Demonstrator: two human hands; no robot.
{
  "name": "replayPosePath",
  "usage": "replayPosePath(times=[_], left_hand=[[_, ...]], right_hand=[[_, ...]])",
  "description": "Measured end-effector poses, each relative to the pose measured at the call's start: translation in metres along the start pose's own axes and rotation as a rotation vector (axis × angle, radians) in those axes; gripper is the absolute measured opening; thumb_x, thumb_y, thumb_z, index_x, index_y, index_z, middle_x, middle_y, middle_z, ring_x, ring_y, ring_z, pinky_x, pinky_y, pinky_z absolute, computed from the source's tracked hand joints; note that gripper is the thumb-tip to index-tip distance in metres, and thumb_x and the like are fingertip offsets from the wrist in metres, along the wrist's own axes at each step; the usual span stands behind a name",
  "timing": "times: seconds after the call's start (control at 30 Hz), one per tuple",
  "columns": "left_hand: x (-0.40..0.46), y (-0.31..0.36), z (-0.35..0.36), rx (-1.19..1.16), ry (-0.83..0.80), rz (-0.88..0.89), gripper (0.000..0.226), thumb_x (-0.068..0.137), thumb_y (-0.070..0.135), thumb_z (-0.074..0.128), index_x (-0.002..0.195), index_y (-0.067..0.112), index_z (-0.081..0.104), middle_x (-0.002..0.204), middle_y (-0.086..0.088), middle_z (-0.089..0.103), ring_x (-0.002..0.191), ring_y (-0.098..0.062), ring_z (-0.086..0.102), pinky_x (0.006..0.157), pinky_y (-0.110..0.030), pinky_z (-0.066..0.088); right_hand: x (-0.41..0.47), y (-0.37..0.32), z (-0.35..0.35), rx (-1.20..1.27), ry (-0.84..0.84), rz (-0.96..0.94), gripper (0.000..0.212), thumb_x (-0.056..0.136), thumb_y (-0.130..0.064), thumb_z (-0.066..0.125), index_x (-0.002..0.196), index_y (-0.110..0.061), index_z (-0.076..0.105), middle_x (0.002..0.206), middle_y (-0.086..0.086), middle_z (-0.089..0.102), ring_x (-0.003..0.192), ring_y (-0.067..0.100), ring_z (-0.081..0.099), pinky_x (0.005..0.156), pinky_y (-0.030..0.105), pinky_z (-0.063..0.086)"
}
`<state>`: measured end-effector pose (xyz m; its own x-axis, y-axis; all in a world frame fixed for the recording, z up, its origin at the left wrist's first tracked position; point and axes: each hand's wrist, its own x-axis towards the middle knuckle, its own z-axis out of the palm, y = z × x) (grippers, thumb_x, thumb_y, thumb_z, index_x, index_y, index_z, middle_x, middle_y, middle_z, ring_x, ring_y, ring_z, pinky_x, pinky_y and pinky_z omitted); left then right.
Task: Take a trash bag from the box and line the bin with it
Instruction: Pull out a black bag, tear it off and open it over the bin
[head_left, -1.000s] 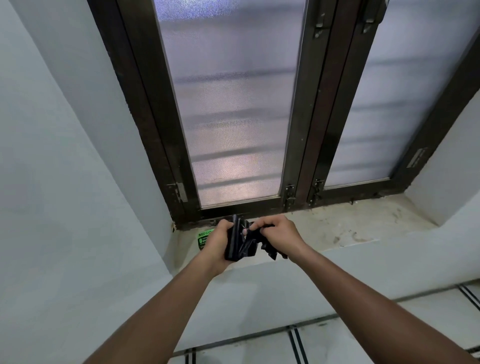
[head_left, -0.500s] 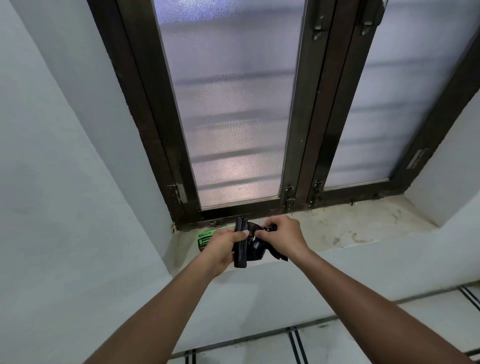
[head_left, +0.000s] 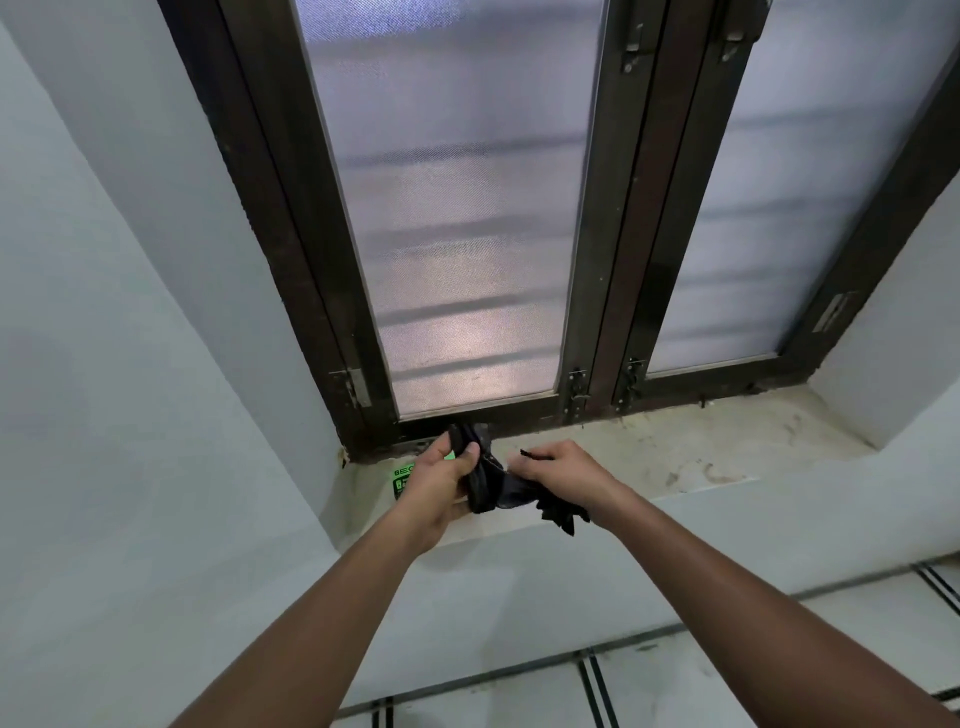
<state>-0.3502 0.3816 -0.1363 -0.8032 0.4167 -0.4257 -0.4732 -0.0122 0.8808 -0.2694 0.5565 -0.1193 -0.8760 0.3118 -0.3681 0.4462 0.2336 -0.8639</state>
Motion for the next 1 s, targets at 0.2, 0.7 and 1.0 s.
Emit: replayPosePath(times=[0.2, 0.7, 1.0], left_hand=[[-0.007, 0.0, 0.009, 0.211, 0.072, 0.049, 0.023, 0.105, 0.024, 0.058, 0.123, 0.036, 0.064, 0.116, -0.006, 0.073, 0.105, -0.031, 0.071, 0.078, -0.055, 0.063], [0.002, 0.008, 0.046, -0.535, 0.273, 0.032, 0.039, 0.103, -0.005, 0.026, 0.109, 0.018, 0.057, 0.064, -0.004, 0.044, 0.058, -0.016, 0.043, 0.053, -0.029, 0.044], [0.007, 0.015, 0.042, -0.264, 0.261, 0.108, 0.038, 0.104, -0.001, 0.029, 0.104, 0.021, 0.059, 0.063, 0.001, 0.051, 0.066, -0.018, 0.054, 0.092, -0.049, 0.049]], right_hand=[[-0.001, 0.0, 0.007, -0.298, 0.03, -0.085, 0.009, 0.09, -0.028, 0.074, 0.092, -0.02, 0.077, 0.084, 0.0, 0.074, 0.069, 0.013, 0.07, 0.062, 0.022, 0.054], [0.005, -0.031, 0.043, 1.08, 0.292, 0.407, 0.023, 0.099, 0.004, 0.042, 0.092, -0.005, 0.062, 0.077, 0.013, 0.062, 0.044, 0.021, 0.058, 0.039, 0.022, 0.049], [0.015, -0.019, 0.032, 1.52, -0.065, 0.355, 0.025, 0.105, -0.008, 0.036, 0.095, -0.021, 0.054, 0.076, 0.008, 0.07, 0.043, 0.009, 0.058, 0.034, 0.015, 0.041]])
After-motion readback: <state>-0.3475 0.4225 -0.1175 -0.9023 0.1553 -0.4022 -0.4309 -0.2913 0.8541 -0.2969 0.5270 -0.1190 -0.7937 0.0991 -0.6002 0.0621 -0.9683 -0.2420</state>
